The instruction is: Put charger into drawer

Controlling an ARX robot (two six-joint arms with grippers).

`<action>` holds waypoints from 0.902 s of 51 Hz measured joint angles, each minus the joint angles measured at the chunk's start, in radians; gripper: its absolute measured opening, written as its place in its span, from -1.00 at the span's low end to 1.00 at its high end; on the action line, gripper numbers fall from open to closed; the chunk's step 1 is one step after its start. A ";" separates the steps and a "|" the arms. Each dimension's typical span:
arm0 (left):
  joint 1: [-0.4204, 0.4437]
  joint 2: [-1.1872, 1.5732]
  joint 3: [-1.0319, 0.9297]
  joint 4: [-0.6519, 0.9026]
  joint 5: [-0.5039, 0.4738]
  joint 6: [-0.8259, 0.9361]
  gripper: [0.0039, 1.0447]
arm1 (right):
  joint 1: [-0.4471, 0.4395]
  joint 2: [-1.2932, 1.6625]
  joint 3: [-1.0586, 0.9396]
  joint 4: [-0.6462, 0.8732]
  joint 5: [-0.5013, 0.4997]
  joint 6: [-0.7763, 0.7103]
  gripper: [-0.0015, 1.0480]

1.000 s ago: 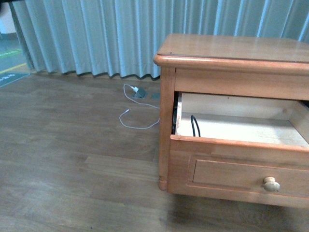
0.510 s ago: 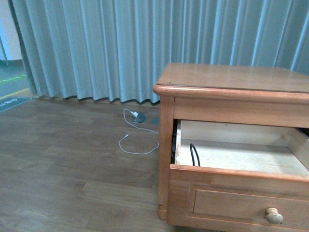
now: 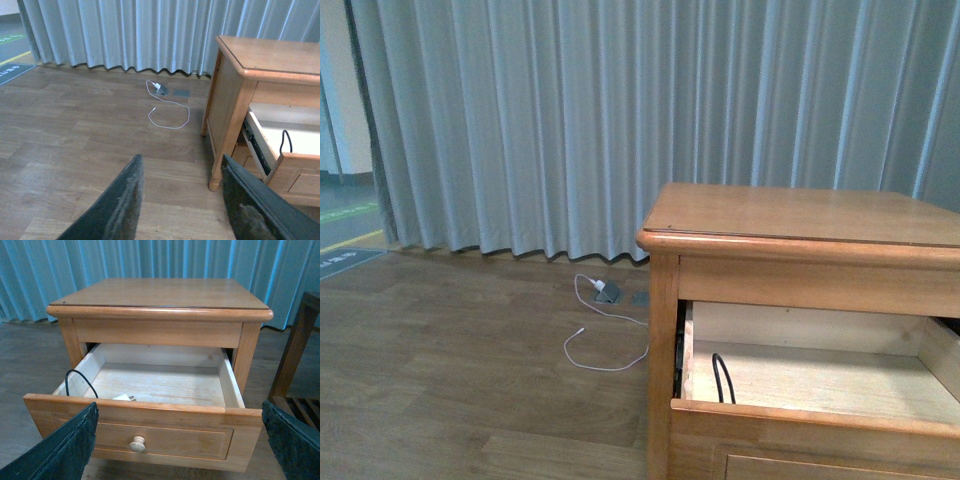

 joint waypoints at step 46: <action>0.189 -0.155 -0.203 0.049 0.179 0.019 -0.93 | 0.000 0.000 0.000 0.000 0.000 0.000 0.85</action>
